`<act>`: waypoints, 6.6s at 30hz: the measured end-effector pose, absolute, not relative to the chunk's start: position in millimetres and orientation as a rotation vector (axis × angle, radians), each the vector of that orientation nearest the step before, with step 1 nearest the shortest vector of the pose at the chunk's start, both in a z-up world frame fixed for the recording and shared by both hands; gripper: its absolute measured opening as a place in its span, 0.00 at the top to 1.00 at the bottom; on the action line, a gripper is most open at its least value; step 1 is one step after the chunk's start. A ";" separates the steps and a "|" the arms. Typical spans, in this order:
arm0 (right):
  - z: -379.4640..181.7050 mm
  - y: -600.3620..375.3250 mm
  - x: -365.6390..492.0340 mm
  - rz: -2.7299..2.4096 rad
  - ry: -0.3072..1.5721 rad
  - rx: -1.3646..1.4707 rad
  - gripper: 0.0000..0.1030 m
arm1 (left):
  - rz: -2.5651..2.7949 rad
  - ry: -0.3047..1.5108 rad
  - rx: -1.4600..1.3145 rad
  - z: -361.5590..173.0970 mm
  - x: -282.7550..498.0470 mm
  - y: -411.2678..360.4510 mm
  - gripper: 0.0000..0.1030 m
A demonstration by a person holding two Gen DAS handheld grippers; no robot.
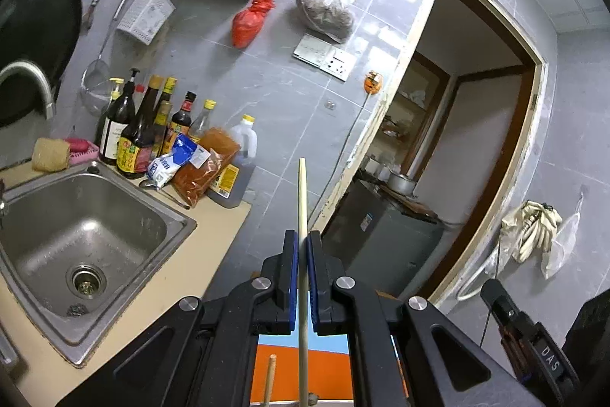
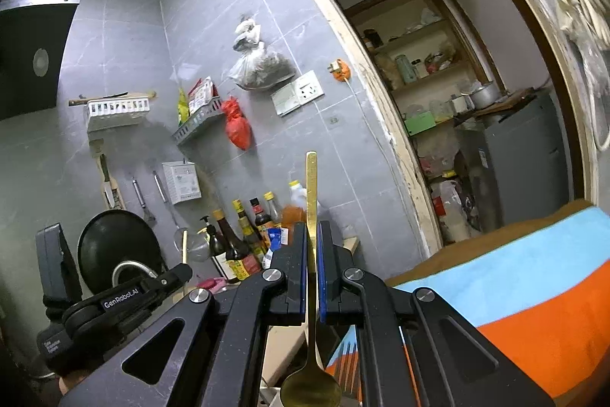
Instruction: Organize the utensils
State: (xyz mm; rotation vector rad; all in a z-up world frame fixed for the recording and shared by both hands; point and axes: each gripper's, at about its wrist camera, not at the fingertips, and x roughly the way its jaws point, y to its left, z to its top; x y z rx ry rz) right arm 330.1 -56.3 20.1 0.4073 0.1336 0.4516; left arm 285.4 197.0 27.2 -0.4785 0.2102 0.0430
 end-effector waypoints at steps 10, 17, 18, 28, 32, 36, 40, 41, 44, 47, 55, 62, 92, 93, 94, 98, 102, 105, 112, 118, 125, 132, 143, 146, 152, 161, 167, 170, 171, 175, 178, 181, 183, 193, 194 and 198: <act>-15.7 -48.1 329.4 0.492 0.114 0.412 0.95 | 0.061 0.114 -0.418 0.9 275.0 182.2 0.95; -23.0 -46.2 331.7 0.466 0.128 0.374 0.95 | 0.070 0.103 -0.359 -6.6 276.4 169.8 0.95; -23.0 -45.4 331.3 0.466 0.129 0.367 0.95 | 0.071 0.100 -0.354 -7.4 275.6 168.8 0.95; -20.1 -45.2 327.9 0.457 0.181 0.313 0.95 | 0.070 0.114 -0.321 -17.1 271.1 163.3 0.95; -18.2 -46.4 327.1 0.455 0.209 0.301 0.95 | 0.042 0.145 -0.310 -20.3 269.4 159.5 0.95; -17.7 -49.0 326.7 0.451 0.248 0.293 0.95 | 0.000 0.220 -0.295 -23.6 270.4 157.2 0.95; -14.7 -53.2 324.1 0.444 0.277 0.287 0.95 | -0.048 0.291 -0.301 -23.6 268.2 159.7 0.92; -13.8 -54.1 323.4 0.442 0.286 0.288 0.94 | -0.054 0.301 -0.301 -23.6 267.4 159.8 0.88; -8.2 -58.0 319.2 0.432 0.293 0.291 0.90 | -0.093 0.345 -0.313 -20.2 266.6 161.9 0.70; 0.3 -61.9 313.9 0.423 0.293 0.281 0.87 | -0.111 0.376 -0.342 -17.2 265.1 166.4 0.64; 28.4 -82.0 292.5 0.365 0.290 0.239 0.73 | -0.112 0.389 -0.307 10.3 251.4 162.1 0.50; 42.8 -103.0 272.7 0.298 0.308 0.210 0.50 | -0.142 0.423 -0.252 26.7 242.5 147.5 0.46; 56.4 -215.2 134.1 0.055 0.372 0.071 0.02 | -0.102 0.431 -0.185 26.4 129.8 65.6 0.01; 55.6 -218.0 127.0 0.051 0.376 0.068 0.02 | -0.096 0.432 -0.180 25.4 122.4 62.9 0.01; 55.2 -220.2 123.1 0.050 0.378 0.066 0.02 | -0.091 0.434 -0.175 24.5 115.6 60.5 0.01; 53.8 -227.2 97.3 0.046 0.388 0.067 0.02 | -0.081 0.439 -0.163 23.0 94.0 53.0 0.01; 52.8 -230.7 74.8 0.041 0.385 0.066 0.02 | -0.072 0.437 -0.146 25.3 76.1 48.4 0.01; 52.3 -232.2 61.7 0.037 0.388 0.072 0.02 | -0.062 0.426 -0.135 28.3 62.2 46.1 0.01; 46.4 -234.0 41.0 0.050 0.415 0.089 0.02 | -0.015 0.419 -0.136 27.3 36.4 43.4 0.01; 45.6 -233.2 31.9 0.058 0.415 0.077 0.02 | 0.000 0.420 -0.126 26.6 22.8 44.0 0.01; 46.2 -234.0 26.2 0.065 0.414 0.074 0.02 | 0.008 0.420 -0.114 26.1 15.8 42.8 0.01; 47.4 -238.2 21.5 0.055 0.414 0.078 0.02 | 0.003 0.416 -0.110 26.4 12.2 41.0 0.01; 47.8 -240.5 20.6 0.058 0.412 0.077 0.02 | 0.000 0.419 -0.105 26.0 13.0 36.0 0.01; 49.5 -243.1 23.7 0.060 0.414 0.076 0.02 | -0.002 0.420 -0.105 26.0 13.6 36.5 0.01; 50.7 -242.8 26.0 0.058 0.417 0.077 0.02 | -0.001 0.421 -0.103 26.4 14.1 35.1 0.01; 50.7 -242.4 25.4 0.058 0.416 0.077 0.02 | -0.001 0.419 -0.104 26.1 14.3 35.2 0.01; 50.8 -241.4 24.6 0.056 0.417 0.077 0.02 | -0.002 0.420 -0.103 26.3 14.8 36.0 0.01; 50.6 -240.4 24.7 0.056 0.417 0.077 0.02 | -0.002 0.420 -0.102 26.5 14.7 36.0 0.01; 50.7 -240.4 24.5 0.056 0.417 0.077 0.02 | -0.002 0.420 -0.102 26.5 14.9 36.3 0.01; 50.7 -240.0 24.5 0.056 0.417 0.077 0.02 | -0.003 0.420 -0.103 26.4 15.1 36.8 0.01; 50.6 -240.3 25.2 0.057 0.417 0.076 0.02 | -0.002 0.421 -0.104 26.4 15.4 37.0 0.01; 50.7 -240.8 25.2 0.058 0.418 0.075 0.02 | -0.003 0.420 -0.104 26.5 15.7 37.2 0.01; 50.6 -240.2 25.1 0.058 0.418 0.076 0.02 | -0.003 0.421 -0.103 26.3 15.8 37.9 0.01; 51.0 -239.3 24.6 0.056 0.418 0.074 0.02 | -0.003 0.421 -0.103 26.9 16.2 39.0 0.01; 50.8 -238.7 24.4 0.056 0.418 0.075 0.02 | -0.003 0.422 -0.103 27.1 16.4 38.7 0.01; 50.2 -239.6 25.3 0.060 0.417 0.073 0.02 | -0.003 0.422 -0.103 26.9 16.2 39.1 0.01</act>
